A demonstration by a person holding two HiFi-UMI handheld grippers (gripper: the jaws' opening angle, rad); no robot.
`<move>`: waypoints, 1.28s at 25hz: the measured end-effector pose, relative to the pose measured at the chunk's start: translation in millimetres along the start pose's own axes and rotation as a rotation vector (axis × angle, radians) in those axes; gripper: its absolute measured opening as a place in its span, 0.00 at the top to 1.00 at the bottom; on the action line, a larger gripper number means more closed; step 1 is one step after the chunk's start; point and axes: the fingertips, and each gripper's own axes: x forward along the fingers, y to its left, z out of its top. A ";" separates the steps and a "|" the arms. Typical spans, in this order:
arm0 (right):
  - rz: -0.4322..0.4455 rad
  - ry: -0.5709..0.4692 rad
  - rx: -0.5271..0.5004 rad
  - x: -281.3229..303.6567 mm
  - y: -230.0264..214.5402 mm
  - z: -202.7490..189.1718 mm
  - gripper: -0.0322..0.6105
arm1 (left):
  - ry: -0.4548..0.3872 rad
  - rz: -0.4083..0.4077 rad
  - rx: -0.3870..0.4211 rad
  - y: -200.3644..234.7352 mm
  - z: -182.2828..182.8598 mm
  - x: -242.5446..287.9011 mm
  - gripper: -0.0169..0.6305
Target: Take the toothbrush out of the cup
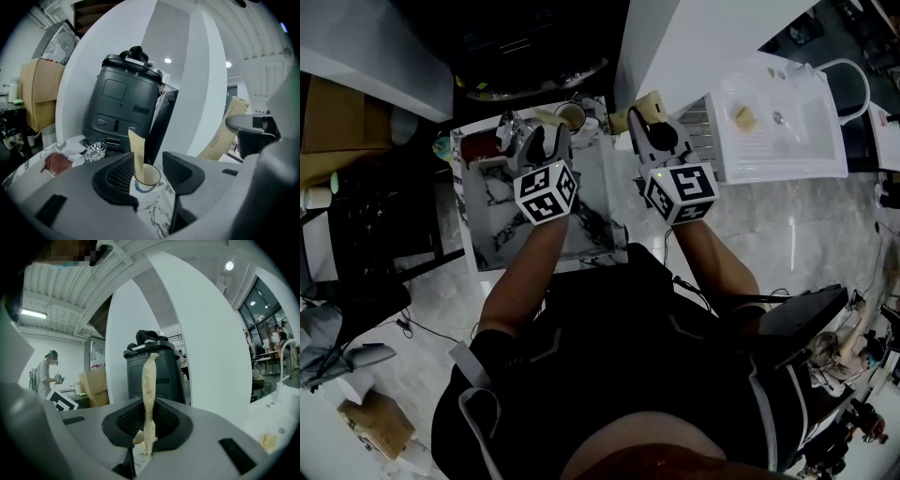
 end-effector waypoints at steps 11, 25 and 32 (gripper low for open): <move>0.068 0.020 0.018 13.7 -20.9 -25.6 0.87 | 0.016 0.110 0.033 21.8 -24.7 42.1 0.70; 0.092 0.053 0.043 14.2 -34.0 -50.6 0.87 | -0.009 0.135 -0.006 29.9 -33.0 63.1 0.90; 0.084 0.039 0.043 12.7 -31.4 -39.9 0.87 | -0.043 0.103 0.027 21.4 -19.2 53.7 0.92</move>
